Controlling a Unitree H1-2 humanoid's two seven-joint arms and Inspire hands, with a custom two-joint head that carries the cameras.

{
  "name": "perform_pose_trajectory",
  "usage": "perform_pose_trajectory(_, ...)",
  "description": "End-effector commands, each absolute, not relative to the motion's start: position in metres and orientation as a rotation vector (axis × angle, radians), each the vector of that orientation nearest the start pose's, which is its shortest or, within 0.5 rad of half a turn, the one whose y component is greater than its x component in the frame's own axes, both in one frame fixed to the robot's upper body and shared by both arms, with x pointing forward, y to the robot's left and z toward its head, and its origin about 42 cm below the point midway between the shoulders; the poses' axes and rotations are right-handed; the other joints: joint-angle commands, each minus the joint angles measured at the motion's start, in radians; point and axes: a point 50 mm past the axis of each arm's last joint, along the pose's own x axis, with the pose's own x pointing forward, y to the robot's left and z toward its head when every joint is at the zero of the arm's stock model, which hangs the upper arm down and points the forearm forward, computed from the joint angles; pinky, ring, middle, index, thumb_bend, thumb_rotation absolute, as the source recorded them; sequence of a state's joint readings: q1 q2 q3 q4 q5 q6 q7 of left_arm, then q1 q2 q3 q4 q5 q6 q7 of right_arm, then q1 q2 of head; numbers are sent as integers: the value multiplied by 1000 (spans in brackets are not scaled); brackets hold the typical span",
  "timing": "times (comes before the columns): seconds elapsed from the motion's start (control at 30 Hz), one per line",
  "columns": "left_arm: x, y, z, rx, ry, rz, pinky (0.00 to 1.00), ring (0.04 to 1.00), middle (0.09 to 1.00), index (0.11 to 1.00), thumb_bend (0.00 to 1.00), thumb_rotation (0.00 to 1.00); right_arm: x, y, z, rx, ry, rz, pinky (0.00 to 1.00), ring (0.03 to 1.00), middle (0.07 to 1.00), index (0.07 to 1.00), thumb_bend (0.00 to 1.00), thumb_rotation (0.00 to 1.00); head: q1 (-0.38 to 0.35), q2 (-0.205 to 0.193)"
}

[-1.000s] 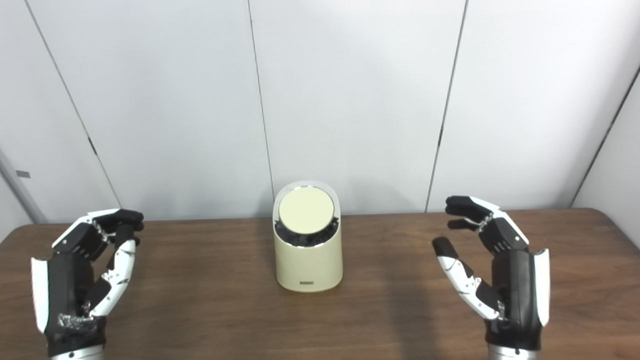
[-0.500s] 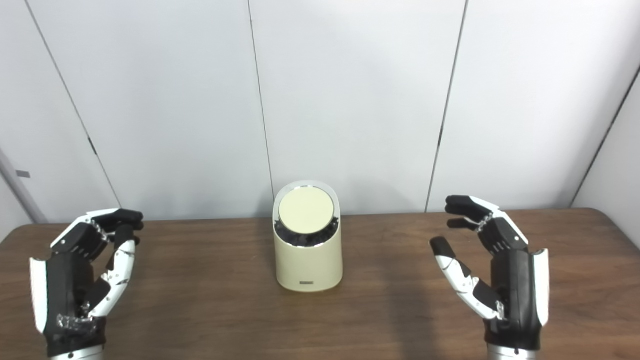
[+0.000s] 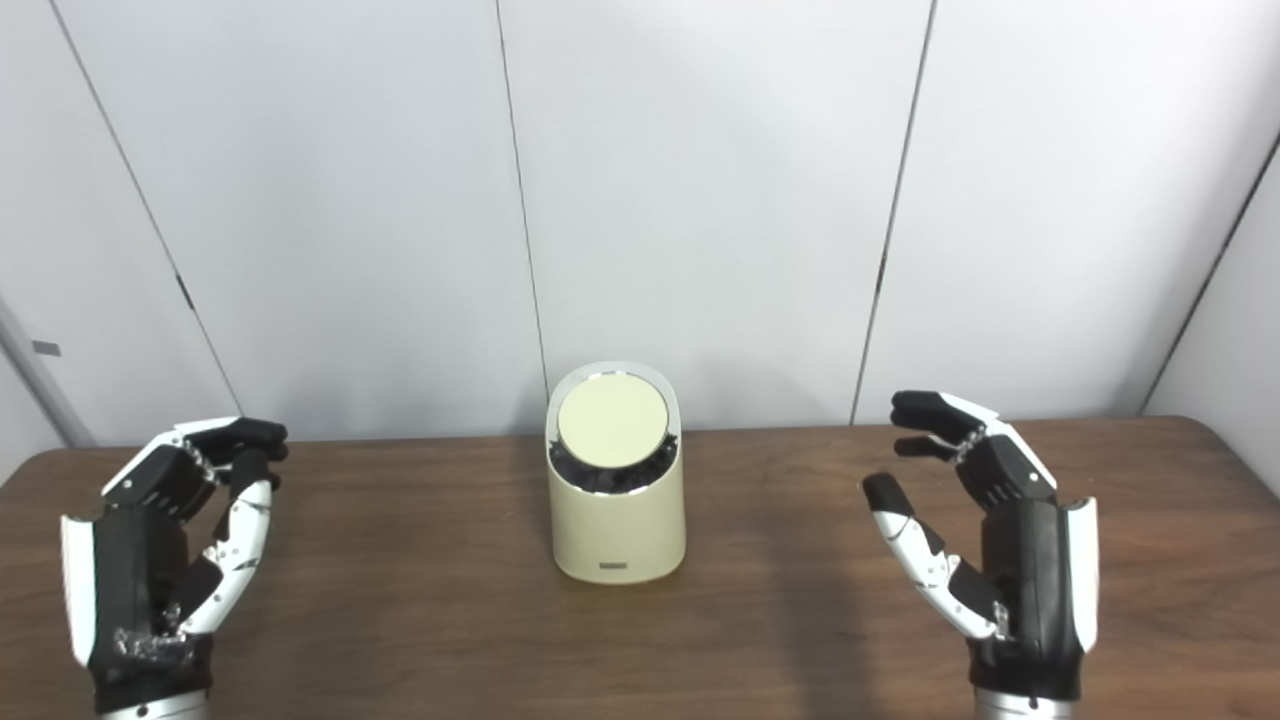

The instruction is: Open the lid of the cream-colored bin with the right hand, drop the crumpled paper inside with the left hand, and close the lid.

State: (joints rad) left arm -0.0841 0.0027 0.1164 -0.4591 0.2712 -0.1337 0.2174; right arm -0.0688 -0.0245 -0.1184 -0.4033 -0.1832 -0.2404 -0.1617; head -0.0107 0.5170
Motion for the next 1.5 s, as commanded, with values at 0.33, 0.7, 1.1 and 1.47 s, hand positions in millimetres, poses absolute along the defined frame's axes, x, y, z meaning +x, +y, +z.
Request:
perform_pose_trajectory(0.33,268,242,258,231,-742,344,469,574,598,557,212,210,270,-243,248,-182,-776,-258,572,674,690,659,274,338,-2,0)
perform_pose_trajectory(0.7,268,242,258,233,-742,344,472,576,600,559,210,211,271,-244,247,-179,-782,-255,572,676,692,662,268,306,-4,-1)
perform_pose_trajectory(1.1,267,242,259,226,-739,344,464,573,598,557,213,214,271,-244,246,-175,-781,-255,573,671,689,655,276,309,-5,-1)
perform_pose_trajectory(1.47,267,242,259,229,-740,348,464,572,599,559,206,207,272,-244,244,-167,-777,-250,578,675,694,658,268,278,-5,-2)
